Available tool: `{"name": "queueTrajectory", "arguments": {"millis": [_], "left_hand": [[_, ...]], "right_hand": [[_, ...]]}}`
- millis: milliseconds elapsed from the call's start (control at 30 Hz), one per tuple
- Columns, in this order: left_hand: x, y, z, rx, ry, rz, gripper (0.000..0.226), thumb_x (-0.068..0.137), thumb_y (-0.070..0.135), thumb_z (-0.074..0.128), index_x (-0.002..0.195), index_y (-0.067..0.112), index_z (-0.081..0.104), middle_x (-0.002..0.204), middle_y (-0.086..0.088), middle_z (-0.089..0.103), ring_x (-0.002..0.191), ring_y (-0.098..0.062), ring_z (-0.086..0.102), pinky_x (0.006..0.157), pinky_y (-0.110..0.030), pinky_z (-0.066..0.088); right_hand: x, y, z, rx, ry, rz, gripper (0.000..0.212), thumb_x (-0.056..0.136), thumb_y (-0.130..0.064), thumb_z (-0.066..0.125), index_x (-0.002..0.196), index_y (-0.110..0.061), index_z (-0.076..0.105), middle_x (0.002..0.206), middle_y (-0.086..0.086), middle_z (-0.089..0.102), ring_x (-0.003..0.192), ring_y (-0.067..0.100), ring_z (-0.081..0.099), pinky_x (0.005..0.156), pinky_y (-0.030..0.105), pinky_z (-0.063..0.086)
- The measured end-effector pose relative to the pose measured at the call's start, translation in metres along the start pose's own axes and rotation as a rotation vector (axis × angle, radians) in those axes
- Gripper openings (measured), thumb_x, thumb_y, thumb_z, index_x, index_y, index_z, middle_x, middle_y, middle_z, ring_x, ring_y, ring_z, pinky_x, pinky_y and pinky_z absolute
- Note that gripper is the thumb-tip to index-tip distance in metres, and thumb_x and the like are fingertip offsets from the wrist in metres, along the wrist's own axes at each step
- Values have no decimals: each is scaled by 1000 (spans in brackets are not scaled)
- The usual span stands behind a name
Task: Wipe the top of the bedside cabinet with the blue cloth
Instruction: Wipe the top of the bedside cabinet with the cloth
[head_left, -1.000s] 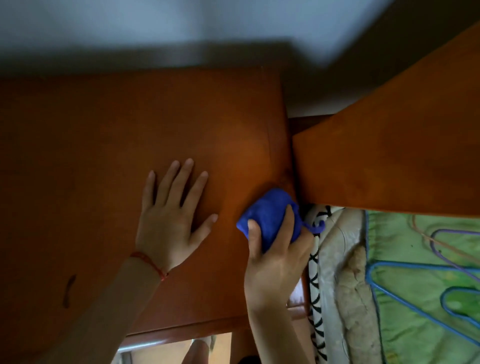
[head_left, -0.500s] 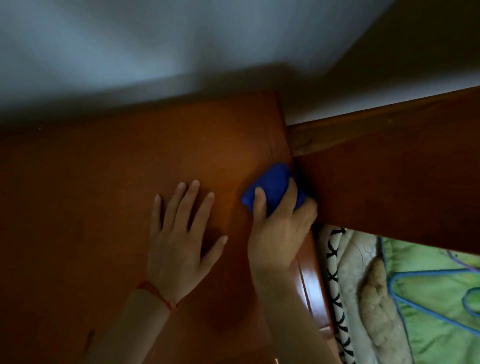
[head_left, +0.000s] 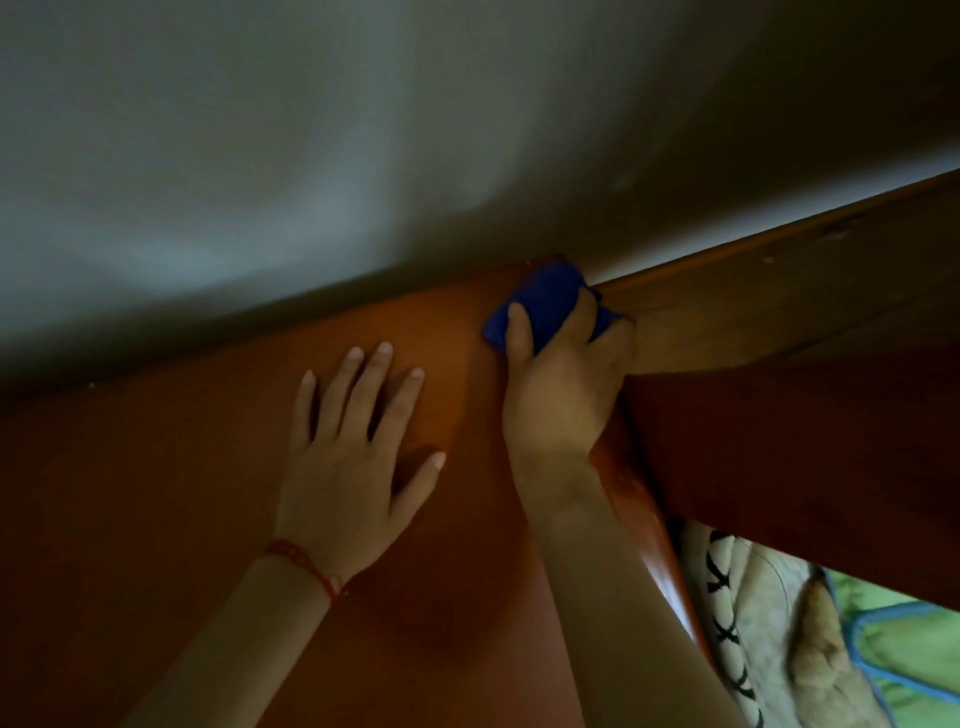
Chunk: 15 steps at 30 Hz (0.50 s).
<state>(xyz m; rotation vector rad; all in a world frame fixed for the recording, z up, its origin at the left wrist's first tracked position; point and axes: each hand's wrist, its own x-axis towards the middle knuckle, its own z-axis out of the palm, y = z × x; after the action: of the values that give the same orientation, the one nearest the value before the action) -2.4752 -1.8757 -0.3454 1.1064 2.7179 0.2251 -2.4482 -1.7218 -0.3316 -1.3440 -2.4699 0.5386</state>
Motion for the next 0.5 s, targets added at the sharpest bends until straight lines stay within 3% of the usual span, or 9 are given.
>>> {"name": "queueTrajectory", "arguments": {"millis": [167, 300, 500], "left_hand": [[0, 0, 1, -15, -5, 3, 66, 85, 56, 32, 137, 15, 36, 145, -18, 35, 135, -30, 20, 109, -51, 8], [0, -1, 1, -29, -7, 3, 66, 86, 57, 31, 137, 16, 35, 145, -17, 35, 135, -31, 20, 109, -51, 9], [-1, 0, -1, -61, 5, 9, 66, 84, 56, 36, 136, 16, 38, 144, -17, 37, 135, -30, 22, 109, -51, 9]], "right_hand": [[-15, 8, -8, -54, 56, -32, 59, 85, -42, 54, 121, 4, 48, 110, 31, 52, 101, 43, 51, 80, 45, 49], [24, 0, 2, 38, -73, -5, 65, 87, -47, 47, 134, -4, 33, 120, 25, 43, 110, 35, 38, 91, 41, 38], [4, 12, -10, 107, -152, -31, 74, 81, -59, 34, 136, -9, 31, 126, 24, 38, 117, 35, 35, 97, 43, 37]]}}
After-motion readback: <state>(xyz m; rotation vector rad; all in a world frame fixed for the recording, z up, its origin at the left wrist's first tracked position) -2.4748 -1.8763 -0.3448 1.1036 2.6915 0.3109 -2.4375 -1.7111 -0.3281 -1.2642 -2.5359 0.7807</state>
